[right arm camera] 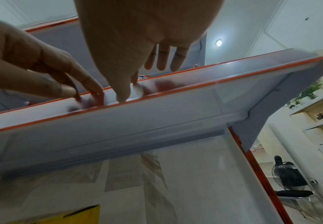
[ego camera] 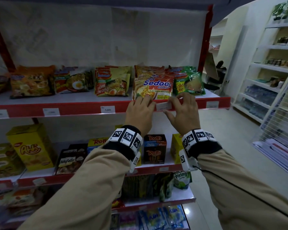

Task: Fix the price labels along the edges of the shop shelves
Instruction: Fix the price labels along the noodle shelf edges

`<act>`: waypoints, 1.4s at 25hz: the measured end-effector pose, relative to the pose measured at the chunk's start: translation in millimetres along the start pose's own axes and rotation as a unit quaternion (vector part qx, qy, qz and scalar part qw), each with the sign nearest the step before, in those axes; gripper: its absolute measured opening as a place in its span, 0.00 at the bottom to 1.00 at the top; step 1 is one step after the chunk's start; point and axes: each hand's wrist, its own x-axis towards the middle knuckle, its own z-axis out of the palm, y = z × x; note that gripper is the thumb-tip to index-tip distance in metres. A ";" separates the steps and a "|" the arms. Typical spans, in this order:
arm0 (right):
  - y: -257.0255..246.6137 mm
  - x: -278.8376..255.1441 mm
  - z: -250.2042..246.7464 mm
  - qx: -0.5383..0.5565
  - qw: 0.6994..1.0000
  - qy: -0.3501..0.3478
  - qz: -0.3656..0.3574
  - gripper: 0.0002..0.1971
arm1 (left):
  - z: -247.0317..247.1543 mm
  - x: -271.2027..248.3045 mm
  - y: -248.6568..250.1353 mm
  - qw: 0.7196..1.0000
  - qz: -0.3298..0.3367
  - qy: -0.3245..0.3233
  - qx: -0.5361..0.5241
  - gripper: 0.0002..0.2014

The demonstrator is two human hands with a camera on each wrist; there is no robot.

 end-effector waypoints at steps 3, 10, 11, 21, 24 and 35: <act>-0.4 6.3 -0.5 0.010 1.000 -0.016 0.004 0.21 | 1.3 -0.3 6.4 1.000 -0.022 0.009 -0.005 0.23; -1.9 14.5 -8.7 0.011 0.998 -0.065 -0.005 0.20 | -0.6 -1.5 13.8 1.000 -0.007 0.000 -0.021 0.24; -0.9 15.1 -10.2 0.028 0.997 -0.065 -0.010 0.19 | -1.0 -1.2 13.1 1.000 -0.007 0.002 -0.024 0.23; -7.0 20.4 -4.7 0.118 0.990 -0.045 -0.066 0.12 | 2.0 4.9 14.5 0.998 -0.035 -0.014 -0.055 0.20; -7.1 20.6 -2.9 0.112 0.990 -0.043 -0.068 0.12 | 1.9 6.5 15.2 0.998 -0.039 -0.019 -0.053 0.20; -10.3 34.9 -10.9 0.091 0.983 -0.150 -0.062 0.12 | 4.9 0.0 12.9 0.996 -0.030 0.011 -0.083 0.19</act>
